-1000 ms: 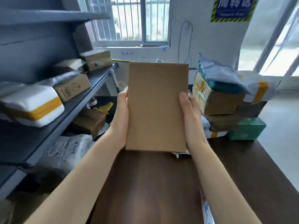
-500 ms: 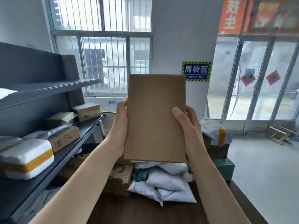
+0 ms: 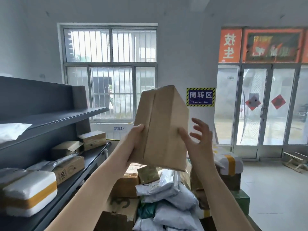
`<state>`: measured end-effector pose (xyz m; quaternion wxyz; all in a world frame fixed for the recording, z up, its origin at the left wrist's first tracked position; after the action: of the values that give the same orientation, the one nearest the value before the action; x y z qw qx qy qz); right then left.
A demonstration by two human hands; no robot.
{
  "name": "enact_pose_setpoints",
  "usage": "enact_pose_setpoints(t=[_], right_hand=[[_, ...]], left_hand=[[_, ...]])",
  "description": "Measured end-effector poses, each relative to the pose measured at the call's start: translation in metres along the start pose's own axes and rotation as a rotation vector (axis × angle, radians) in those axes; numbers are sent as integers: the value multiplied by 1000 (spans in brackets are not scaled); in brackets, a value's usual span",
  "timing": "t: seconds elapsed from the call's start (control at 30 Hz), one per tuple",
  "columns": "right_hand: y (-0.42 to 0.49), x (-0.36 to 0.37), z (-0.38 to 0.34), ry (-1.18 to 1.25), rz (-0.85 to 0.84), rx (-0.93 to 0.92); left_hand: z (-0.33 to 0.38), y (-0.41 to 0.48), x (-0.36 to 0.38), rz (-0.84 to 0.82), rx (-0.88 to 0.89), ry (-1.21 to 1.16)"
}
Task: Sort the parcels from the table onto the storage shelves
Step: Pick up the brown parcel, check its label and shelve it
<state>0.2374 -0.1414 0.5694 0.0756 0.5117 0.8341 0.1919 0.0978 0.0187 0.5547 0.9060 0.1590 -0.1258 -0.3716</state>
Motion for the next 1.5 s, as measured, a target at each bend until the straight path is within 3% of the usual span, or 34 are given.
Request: enact_pose_setpoints(t=[0.13, 0.23, 0.33, 0.4, 0.5, 0.6, 0.7, 0.73, 0.83, 1.1, 1.2, 1.5], right_hand=[[-9, 30, 4, -10, -288, 99], [-5, 25, 16, 335, -338, 269], [-10, 28, 34, 727, -500, 443], [-15, 32, 41, 833, -592, 482], [-15, 37, 51, 851, -625, 515], [-3, 28, 48, 625, -386, 313], [3, 20, 28, 180, -135, 1], [2, 24, 23, 114, -142, -40], [3, 40, 15, 246, -302, 10], [6, 51, -2, 518, -498, 95], [-2, 55, -5, 527, -494, 29], [-23, 64, -23, 466, -423, -99]], left_hand=[[11, 0, 12, -62, 170, 212], [21, -3, 14, -151, 300, 246], [37, -7, 0, -44, 492, 449], [38, -6, -5, -2, 465, 483], [25, -4, -2, -41, 248, 269], [17, -4, -8, 15, 165, 143], [19, -1, -12, 78, 211, 193], [20, 0, -12, 83, 230, 211], [25, 5, -13, 87, 270, 249], [45, 6, -22, 10, 427, -14], [50, 2, -19, -36, 444, -195], [63, -15, -33, -53, 527, -256]])
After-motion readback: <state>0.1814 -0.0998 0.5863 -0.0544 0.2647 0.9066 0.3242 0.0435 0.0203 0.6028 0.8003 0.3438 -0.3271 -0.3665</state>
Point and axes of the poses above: each hand's wrist, its own y-axis towards the middle knuckle, its own x-axis out of the palm, z = x × y, the point moved 7 cm from there along y, towards the middle knuckle, and after that the axes turned 12 degrees about x, right-handed, at the moved point
